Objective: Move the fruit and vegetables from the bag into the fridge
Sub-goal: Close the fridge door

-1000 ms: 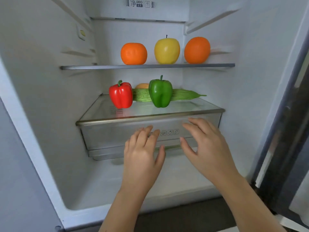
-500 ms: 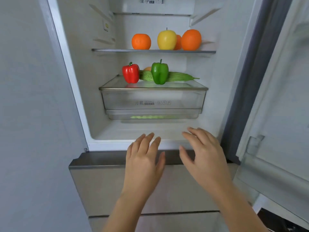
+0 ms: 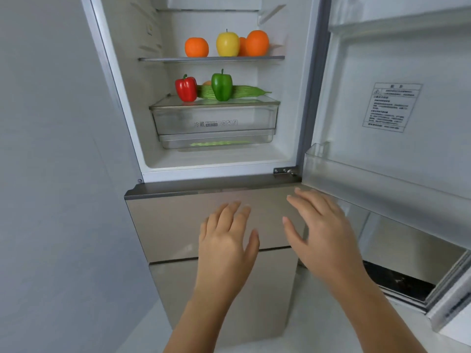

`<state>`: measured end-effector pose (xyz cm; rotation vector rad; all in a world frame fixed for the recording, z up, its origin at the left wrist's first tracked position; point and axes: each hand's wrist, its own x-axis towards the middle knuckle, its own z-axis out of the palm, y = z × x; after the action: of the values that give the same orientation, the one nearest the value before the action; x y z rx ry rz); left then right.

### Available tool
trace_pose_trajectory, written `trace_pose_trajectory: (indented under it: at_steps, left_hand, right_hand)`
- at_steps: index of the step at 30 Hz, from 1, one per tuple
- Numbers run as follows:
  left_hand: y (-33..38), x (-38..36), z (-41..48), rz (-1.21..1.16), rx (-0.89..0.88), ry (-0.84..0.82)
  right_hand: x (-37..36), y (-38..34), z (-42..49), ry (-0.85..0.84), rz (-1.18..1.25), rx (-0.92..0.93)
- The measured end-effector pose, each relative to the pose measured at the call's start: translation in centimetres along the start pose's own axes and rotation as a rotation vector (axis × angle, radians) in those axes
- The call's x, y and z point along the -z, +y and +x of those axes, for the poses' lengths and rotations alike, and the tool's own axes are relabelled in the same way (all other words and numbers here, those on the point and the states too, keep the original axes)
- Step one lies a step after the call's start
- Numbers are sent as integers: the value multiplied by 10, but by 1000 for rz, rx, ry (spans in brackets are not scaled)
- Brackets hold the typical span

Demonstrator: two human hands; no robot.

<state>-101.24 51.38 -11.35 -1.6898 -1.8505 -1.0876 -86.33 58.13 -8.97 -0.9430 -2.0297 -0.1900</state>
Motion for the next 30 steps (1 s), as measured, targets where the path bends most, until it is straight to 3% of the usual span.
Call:
trace_pose_trajectory:
  at_steps: [7, 12, 25, 30]
  left_hand:
    - [48, 31, -69, -109, -24, -70]
    - [98, 30, -84, -193, -96, -109]
    - [286, -37, -25, -446, -440, -70]
    - [336, -71, -2, -408, -505, -54]
  right_hand:
    - [57, -21, -73, -110, -59, -85]
    - [111, -2, -104, -76, -154, -153]
    - [231, 132, -137, 50, -395, -333]
    - [252, 178, -143, 102, -447, -385]
